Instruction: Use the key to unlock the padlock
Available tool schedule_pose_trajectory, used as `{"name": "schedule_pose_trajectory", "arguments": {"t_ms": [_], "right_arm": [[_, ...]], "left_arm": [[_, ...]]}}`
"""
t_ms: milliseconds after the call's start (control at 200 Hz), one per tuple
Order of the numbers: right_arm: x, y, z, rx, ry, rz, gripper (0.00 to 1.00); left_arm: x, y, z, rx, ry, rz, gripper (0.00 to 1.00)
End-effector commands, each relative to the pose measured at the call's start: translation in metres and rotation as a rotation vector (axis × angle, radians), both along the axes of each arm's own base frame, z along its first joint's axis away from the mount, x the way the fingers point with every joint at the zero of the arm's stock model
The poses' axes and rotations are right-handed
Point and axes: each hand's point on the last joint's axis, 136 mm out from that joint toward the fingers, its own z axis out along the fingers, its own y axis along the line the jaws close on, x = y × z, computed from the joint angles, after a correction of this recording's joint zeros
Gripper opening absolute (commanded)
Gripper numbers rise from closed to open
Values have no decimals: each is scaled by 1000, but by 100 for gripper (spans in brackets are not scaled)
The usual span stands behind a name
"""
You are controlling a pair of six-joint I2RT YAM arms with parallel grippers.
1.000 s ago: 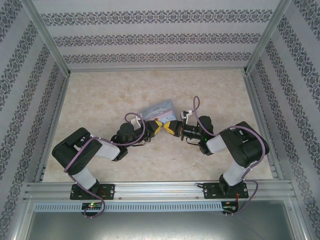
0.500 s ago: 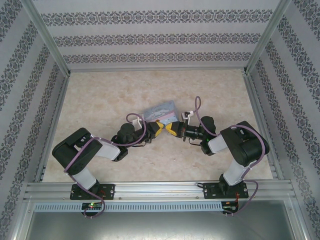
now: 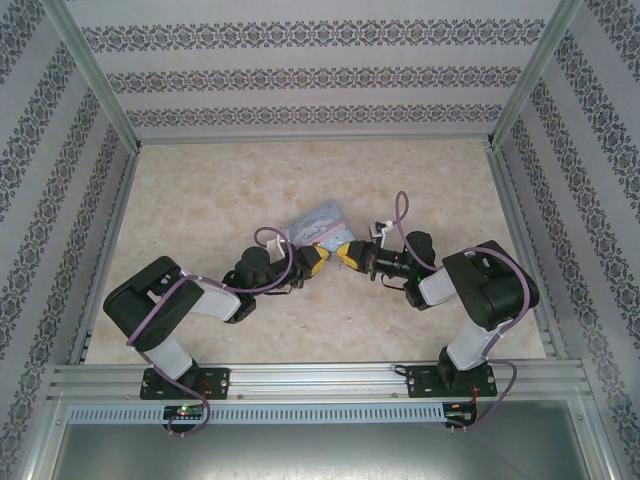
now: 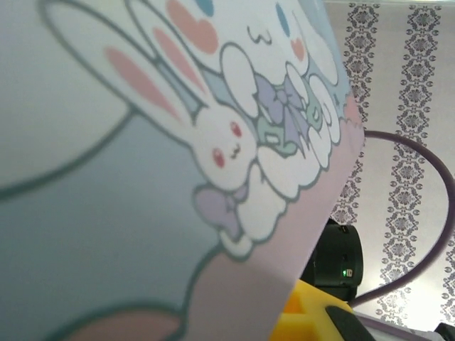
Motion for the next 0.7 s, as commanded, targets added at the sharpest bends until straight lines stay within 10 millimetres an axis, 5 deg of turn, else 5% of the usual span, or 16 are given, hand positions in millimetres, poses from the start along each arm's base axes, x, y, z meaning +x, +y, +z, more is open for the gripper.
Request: {"name": "schedule_pose_trajectory", "arguments": {"t_ms": [0,240,694], "right_arm": [[31,-16,-4,-23,-13,-165,0],[21,-10,-3,-21,-10,-145,0],[-11,-31,-22,-77,40,-171,0]], "left_arm": [[-48,-26,58,-124,-175,-235,0],[-43,-24,52,-108,-162,-205,0],[-30,-18,36,-73,-133,-145,0]]}}
